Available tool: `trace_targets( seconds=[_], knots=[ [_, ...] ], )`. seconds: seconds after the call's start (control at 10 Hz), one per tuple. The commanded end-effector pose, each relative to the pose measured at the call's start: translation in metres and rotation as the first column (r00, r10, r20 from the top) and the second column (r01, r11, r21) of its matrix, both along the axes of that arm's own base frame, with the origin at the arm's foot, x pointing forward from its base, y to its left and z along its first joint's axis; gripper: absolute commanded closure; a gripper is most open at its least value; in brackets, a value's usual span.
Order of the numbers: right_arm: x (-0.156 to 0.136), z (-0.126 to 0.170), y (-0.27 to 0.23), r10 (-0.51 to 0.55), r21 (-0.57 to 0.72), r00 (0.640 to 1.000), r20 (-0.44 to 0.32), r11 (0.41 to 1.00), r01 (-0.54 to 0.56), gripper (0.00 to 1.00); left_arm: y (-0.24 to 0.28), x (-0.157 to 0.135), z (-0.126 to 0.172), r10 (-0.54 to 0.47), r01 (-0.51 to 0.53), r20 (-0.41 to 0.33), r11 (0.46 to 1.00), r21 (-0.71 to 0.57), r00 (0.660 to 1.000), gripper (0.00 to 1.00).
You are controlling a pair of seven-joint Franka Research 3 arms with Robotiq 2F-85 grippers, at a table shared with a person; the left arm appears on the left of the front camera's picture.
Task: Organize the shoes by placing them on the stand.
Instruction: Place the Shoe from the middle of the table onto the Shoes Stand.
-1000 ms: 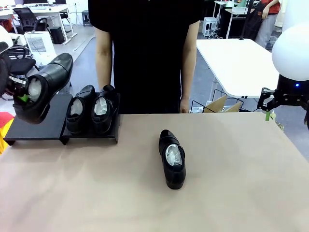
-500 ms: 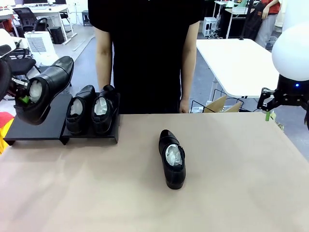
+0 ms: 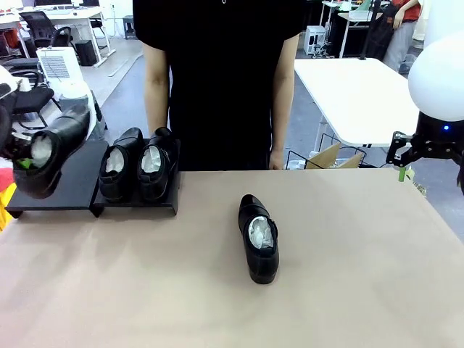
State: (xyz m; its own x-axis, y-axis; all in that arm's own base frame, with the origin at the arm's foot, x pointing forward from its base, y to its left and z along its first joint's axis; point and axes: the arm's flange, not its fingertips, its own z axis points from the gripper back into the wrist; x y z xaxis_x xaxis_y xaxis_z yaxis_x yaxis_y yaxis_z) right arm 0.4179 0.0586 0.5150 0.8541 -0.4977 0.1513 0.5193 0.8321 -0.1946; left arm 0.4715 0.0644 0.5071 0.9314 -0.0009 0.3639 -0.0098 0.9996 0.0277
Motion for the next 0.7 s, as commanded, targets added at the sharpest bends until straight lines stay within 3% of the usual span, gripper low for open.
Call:
trace_targets(
  seconds=[0.0, 0.2, 0.4, 0.6],
  knots=[
    [0.000, 0.000, 0.000, -0.007, -0.003, 1.000, 0.011, 1.000, 0.007, 0.00, 0.020, 0.026, 0.002, 0.059, -0.059, -0.006, 0.998, 0.008, 0.998, 1.00],
    [0.000, 0.000, 0.000, -0.007, -0.003, 1.000, 0.011, 1.000, 0.007, 0.00, 0.040, 0.041, -0.013, 0.084, -0.084, 0.009, 0.996, -0.011, 0.996, 1.00],
    [0.000, 0.000, 0.000, -0.007, -0.003, 1.000, 0.011, 1.000, 0.007, 0.00, 0.045, 0.062, -0.031, 0.096, -0.094, 0.084, 0.995, -0.033, 0.992, 1.00],
    [0.000, 0.000, 0.000, -0.007, -0.003, 1.000, 0.011, 1.000, 0.007, 0.00, 0.048, 0.071, -0.051, 0.110, -0.109, 0.066, 0.994, -0.026, 0.992, 1.00]
  ],
)
